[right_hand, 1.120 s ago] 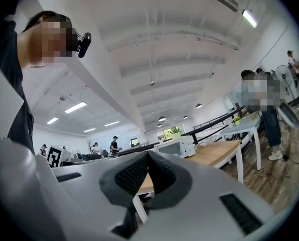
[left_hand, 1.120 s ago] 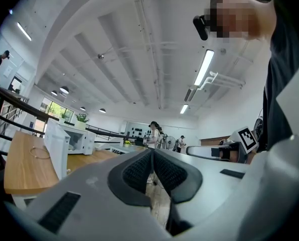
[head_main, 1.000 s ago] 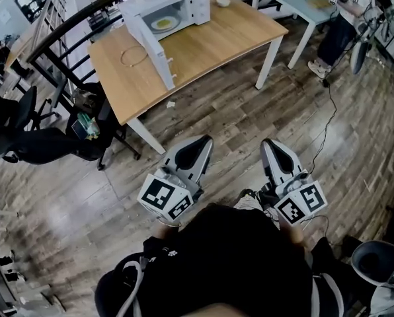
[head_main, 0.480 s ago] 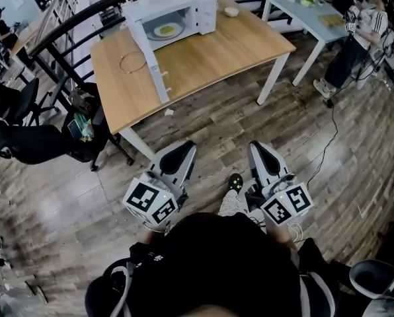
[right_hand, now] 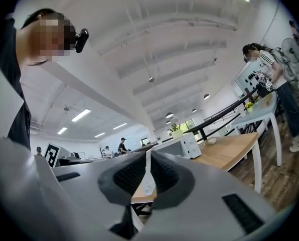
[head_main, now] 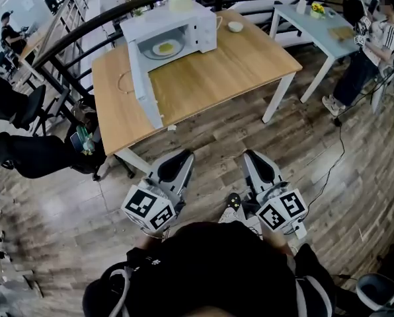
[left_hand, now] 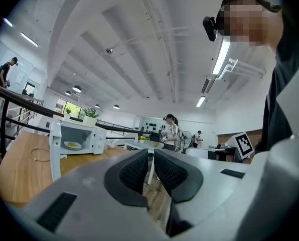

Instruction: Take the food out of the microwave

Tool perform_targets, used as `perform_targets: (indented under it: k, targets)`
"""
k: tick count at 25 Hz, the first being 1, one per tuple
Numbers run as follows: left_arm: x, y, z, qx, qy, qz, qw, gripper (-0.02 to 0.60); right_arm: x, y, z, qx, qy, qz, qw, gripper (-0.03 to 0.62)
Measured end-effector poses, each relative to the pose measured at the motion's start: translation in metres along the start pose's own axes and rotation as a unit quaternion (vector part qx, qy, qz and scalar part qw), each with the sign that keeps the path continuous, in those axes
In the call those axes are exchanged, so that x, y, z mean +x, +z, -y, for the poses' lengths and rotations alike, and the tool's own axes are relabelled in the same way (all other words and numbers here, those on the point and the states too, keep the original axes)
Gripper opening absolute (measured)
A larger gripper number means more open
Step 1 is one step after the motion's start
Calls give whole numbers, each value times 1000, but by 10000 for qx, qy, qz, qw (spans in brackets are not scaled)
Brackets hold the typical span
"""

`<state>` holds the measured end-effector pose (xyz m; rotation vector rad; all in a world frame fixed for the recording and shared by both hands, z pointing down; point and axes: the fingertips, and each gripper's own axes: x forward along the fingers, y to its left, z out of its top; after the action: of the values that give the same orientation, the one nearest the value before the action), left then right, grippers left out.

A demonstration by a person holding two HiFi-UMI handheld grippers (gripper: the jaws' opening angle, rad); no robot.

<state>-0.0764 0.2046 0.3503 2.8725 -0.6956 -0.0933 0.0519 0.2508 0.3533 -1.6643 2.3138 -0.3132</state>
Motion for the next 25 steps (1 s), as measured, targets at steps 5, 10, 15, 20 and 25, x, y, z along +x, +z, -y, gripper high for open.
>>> perform_targets:
  k: [5, 10, 15, 20, 25]
  targets:
    - [41, 4, -8, -29, 199, 1, 9998, 20, 16, 14, 40, 119, 143, -69, 9998, 28]
    - [77, 6, -21, -133, 498, -20, 9987, 23, 38, 25, 73, 182, 458, -177, 9986, 34]
    - [116, 3, -26, -243, 620, -47, 9978, 41, 53, 33, 110, 240, 641, -287, 9972, 41]
    - [145, -1, -29, -186, 751, -105, 9969, 54, 66, 35, 139, 272, 775, -407, 9958, 48]
    - [156, -2, -35, -286, 913, -90, 9954, 58, 78, 34, 154, 300, 926, -514, 9939, 54]
